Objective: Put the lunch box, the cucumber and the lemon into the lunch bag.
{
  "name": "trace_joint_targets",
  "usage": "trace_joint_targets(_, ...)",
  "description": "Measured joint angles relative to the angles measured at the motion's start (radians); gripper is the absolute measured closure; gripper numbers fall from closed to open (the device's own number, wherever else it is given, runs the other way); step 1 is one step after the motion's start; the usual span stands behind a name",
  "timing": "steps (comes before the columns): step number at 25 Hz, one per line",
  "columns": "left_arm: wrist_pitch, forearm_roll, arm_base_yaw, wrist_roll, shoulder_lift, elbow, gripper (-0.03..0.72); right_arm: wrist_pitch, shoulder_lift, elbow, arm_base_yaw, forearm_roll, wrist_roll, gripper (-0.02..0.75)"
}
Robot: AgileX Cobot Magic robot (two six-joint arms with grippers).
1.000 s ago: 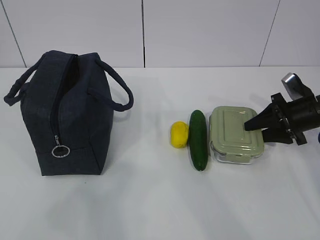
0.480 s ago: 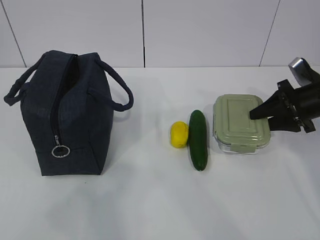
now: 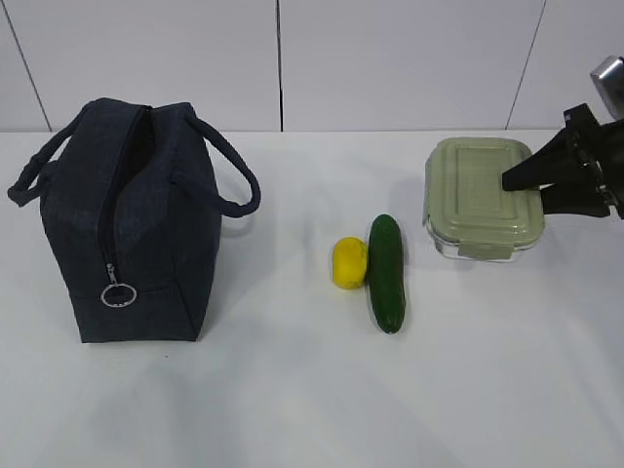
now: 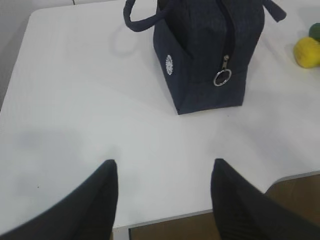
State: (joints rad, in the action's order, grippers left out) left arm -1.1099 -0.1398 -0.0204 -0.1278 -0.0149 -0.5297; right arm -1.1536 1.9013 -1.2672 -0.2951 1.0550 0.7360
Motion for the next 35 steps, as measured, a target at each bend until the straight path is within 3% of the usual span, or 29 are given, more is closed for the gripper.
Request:
trace_joint_targets(5, 0.007, -0.096, 0.0, 0.001, 0.0, 0.0, 0.263, -0.012, -0.049, 0.002, 0.002, -0.002, -0.034, 0.364)
trace_joint_targets(12, 0.018, -0.111, 0.0, 0.001, -0.004, 0.0, 0.263, -0.019, -0.098, 0.002, 0.01, 0.008, -0.061, 0.364)
trace_joint_targets(17, 0.03, -0.138, 0.0, 0.001, -0.048, 0.0, 0.264, -0.019, -0.114, 0.002, 0.075, 0.024, -0.065, 0.364)
trace_joint_targets(25, 0.144, -0.186, 0.0, 0.001, -0.272, -0.084, 0.3, -0.021, -0.131, 0.002, 0.177, 0.129, -0.065, 0.364)
trace_joint_targets(35, 0.226, -0.265, 0.0, 0.001, -0.803, -0.308, 0.307, -0.021, -0.131, 0.002, 0.262, 0.228, -0.059, 0.364)
